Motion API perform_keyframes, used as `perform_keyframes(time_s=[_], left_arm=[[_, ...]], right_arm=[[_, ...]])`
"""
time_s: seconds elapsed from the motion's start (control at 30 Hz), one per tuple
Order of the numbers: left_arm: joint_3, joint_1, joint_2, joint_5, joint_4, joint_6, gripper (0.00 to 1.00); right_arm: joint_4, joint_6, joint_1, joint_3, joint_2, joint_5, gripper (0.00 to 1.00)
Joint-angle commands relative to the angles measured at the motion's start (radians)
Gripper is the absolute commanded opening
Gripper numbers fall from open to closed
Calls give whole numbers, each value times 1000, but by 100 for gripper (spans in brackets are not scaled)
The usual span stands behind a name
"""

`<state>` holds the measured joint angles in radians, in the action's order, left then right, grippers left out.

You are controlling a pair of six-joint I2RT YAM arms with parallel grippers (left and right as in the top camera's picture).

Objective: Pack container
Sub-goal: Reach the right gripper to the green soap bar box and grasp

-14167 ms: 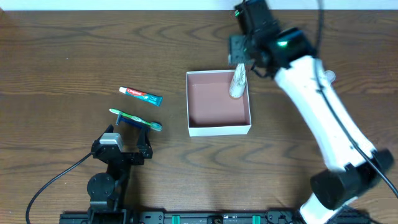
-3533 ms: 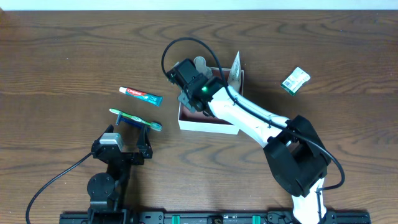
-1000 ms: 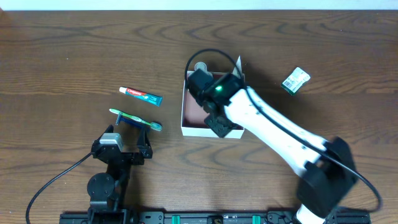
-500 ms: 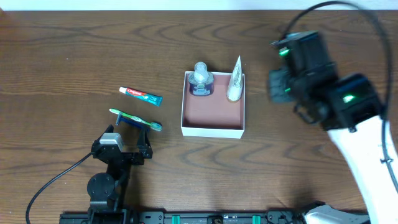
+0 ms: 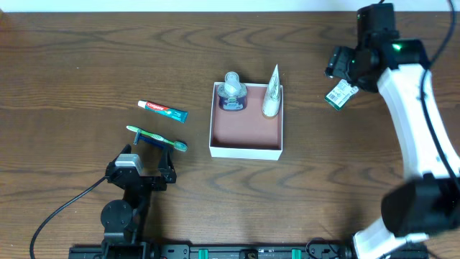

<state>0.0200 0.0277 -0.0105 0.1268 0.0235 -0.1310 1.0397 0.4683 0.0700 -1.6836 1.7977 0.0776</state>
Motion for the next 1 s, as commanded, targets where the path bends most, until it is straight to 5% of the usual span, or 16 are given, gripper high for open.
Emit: perform_keyframes(time_s=[0.0, 0.73, 0.97], left_arm=[[-16, -5, 5, 12, 36, -2, 98], [-16, -5, 5, 12, 36, -2, 98], [-16, -5, 5, 12, 36, -2, 98]], right_arm=[[-20, 96, -32, 5, 100, -8, 84], [-133, 172, -90, 5, 426, -29, 91], [-139, 171, -91, 5, 447, -30, 74]])
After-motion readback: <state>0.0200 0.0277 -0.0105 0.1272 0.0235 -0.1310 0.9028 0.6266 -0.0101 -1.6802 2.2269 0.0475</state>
